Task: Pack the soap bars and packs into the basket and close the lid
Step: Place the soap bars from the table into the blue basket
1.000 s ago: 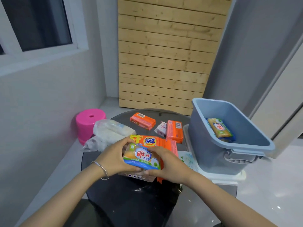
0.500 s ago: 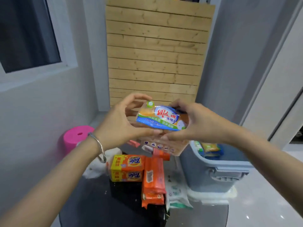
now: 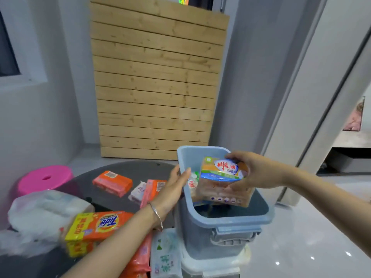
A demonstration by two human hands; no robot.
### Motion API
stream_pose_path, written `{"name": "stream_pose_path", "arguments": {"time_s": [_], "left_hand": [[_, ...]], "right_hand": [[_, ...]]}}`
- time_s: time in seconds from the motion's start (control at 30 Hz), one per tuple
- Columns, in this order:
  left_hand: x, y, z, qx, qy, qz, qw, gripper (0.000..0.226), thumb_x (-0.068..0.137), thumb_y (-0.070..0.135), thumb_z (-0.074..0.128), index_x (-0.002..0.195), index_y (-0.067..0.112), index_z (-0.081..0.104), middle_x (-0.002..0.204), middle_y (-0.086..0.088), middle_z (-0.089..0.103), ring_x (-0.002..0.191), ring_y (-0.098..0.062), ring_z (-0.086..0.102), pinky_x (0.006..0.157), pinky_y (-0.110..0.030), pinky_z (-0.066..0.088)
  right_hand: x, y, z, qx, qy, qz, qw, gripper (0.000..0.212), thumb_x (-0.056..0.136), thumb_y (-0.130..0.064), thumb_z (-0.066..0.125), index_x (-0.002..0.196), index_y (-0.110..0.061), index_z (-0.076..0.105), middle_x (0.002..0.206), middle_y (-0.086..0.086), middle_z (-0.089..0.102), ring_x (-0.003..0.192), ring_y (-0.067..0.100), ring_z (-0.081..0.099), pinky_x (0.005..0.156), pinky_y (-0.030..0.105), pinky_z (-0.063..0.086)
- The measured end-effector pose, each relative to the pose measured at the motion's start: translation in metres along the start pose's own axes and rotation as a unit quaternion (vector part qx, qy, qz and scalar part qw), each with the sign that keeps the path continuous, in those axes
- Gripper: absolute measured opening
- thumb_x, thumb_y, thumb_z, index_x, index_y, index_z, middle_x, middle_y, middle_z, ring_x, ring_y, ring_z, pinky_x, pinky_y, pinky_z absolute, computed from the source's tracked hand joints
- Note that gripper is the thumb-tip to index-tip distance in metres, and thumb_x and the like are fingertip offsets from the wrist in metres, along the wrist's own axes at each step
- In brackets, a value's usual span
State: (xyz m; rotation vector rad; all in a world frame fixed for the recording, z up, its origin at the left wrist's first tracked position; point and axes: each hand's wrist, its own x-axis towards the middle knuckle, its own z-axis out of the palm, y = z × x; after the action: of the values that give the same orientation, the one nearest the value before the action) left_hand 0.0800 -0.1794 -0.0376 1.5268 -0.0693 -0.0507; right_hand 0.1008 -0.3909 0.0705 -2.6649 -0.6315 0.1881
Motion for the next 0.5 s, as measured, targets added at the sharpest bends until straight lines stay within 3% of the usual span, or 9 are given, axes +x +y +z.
{"name": "stream_pose_path", "arguments": {"time_s": [0.1,0.17,0.3,0.4,0.5], "left_hand": [[0.009,-0.009,0.003,-0.010,0.005,0.020,1.000,0.057,0.091,0.003,0.050,0.137,0.030,0.030,0.108,0.018,0.059,0.093,0.004,0.061,0.077,-0.012,0.051],[0.011,-0.014,0.003,-0.009,0.001,0.024,1.000,0.060,0.091,-0.001,0.048,0.135,0.035,0.027,0.113,0.017,0.057,0.085,0.011,0.061,0.066,-0.005,0.049],[0.012,-0.019,0.003,-0.015,-0.014,0.028,0.999,0.063,0.092,0.001,0.045,0.142,0.034,0.024,0.117,0.017,0.057,0.083,0.013,0.065,0.063,-0.005,0.049],[0.012,-0.020,0.004,-0.020,-0.022,0.027,0.999,0.065,0.093,0.000,0.043,0.145,0.032,0.021,0.124,0.008,0.059,0.085,0.008,0.067,0.066,-0.010,0.052],[0.014,-0.021,0.003,-0.023,-0.020,0.027,0.999,0.065,0.093,-0.001,0.042,0.146,0.029,0.021,0.121,0.008,0.059,0.084,0.008,0.067,0.065,-0.011,0.052]], "right_hand": [[0.013,0.013,0.024,-0.056,-0.049,-0.011,0.997,0.071,0.065,-0.034,0.084,0.125,-0.020,0.049,0.117,-0.007,0.062,0.101,0.011,0.061,0.090,0.022,0.050],[0.022,0.017,0.043,-0.073,-0.081,-0.021,0.994,0.073,0.064,-0.032,0.085,0.126,-0.018,0.048,0.124,-0.003,0.061,0.107,0.016,0.060,0.096,0.028,0.047],[0.040,0.025,0.072,-0.098,-0.135,-0.021,0.986,0.073,0.065,-0.030,0.085,0.124,-0.016,0.045,0.127,0.000,0.059,0.110,0.018,0.057,0.098,0.029,0.045],[0.047,0.026,0.084,-0.114,-0.144,-0.028,0.982,0.070,0.067,-0.035,0.082,0.123,-0.016,0.045,0.127,0.002,0.057,0.111,0.020,0.055,0.099,0.033,0.046],[0.050,0.028,0.095,-0.173,-0.139,-0.036,0.974,0.075,0.069,-0.041,0.079,0.128,-0.015,0.040,0.134,0.005,0.044,0.121,0.022,0.044,0.106,0.035,0.039]]}}
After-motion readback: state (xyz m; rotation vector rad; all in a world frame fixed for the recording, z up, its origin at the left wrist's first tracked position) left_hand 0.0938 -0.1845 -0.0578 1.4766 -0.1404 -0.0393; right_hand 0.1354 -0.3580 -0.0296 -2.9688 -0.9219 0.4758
